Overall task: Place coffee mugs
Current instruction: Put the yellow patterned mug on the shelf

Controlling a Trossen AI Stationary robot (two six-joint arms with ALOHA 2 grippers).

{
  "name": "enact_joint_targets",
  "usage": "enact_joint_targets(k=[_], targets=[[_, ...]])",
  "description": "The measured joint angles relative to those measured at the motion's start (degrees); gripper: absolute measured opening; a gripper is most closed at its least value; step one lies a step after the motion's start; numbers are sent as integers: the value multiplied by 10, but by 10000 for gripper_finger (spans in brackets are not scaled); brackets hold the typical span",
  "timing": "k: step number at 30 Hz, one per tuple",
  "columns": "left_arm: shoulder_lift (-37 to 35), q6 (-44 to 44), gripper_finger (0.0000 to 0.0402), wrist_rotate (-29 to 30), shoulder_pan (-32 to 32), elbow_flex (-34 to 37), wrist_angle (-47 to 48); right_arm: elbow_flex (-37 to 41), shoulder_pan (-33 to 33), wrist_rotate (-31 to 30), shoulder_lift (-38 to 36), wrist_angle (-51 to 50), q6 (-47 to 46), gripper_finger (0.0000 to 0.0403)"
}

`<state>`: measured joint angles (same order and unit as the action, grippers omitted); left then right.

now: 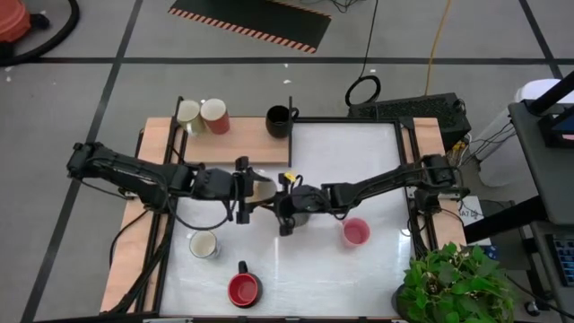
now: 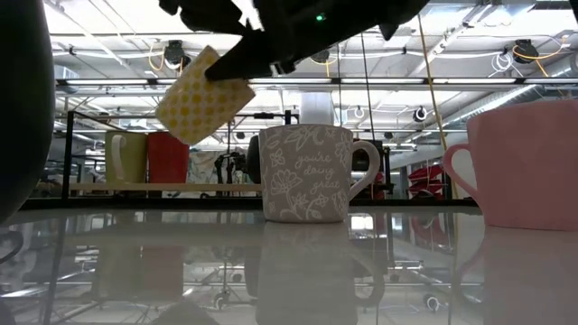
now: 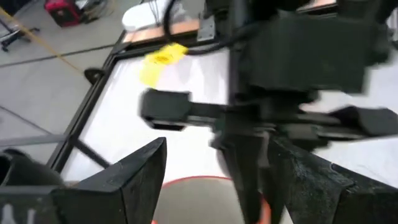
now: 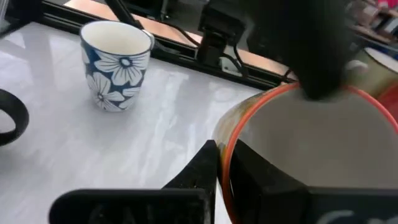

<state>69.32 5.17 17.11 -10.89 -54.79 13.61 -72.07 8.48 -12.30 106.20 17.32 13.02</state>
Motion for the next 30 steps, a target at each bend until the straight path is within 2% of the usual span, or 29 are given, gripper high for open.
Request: enact_joint_targets(k=[8,15,21,23,30], targets=[[0,-32,282,21,-32,-15,83,-24,17,-69,52,46,46,16],[0,-42,282,108,-67,-52,148,-30,21,-167,49,46,157,16],[-6,-43,282,196,-99,-82,217,-102,-12,-132,39,-65,136,16],[-12,-46,282,202,-107,-82,234,-126,-22,-128,39,-110,132,16],[-41,-92,282,213,-130,-81,304,-199,-63,-95,40,-153,178,16]])
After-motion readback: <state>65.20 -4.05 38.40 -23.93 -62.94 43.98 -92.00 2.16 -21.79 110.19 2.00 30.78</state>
